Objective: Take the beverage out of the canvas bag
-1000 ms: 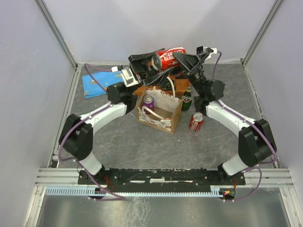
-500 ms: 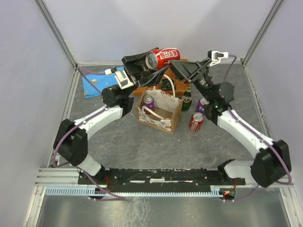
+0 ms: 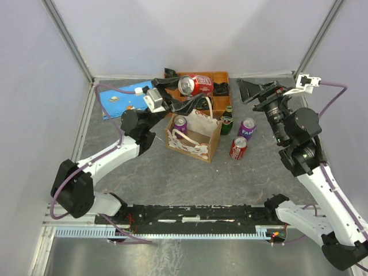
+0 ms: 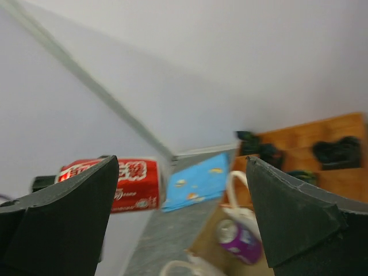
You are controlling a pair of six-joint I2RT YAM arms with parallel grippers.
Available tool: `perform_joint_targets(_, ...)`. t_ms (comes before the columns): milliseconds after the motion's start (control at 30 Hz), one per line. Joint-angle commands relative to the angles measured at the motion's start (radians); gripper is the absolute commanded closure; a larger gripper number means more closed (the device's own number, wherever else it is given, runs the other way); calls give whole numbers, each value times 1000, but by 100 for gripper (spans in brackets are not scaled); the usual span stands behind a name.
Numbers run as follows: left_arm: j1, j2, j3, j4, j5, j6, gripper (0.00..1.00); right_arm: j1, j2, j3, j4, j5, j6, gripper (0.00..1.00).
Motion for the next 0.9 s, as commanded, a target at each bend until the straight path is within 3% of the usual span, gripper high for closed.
perform_joint_targets(0, -59, -72, -17, -199, -68, 111, 97, -1, -10, 81, -300, 263, -244, 1)
perform_joint_targets(267, -242, -30, -18, -507, -146, 218, 97, -1, -69, 38, -313, 406, -326, 1)
perform_joint_targets(700, -430, 71, -155, -533, -257, 200, 97, -1, -66, 17, -317, 379, -324, 1)
perform_joint_targets(867, -448, 130, -232, -407, -276, 145, 97, -1, -61, 10, -309, 363, -321, 1)
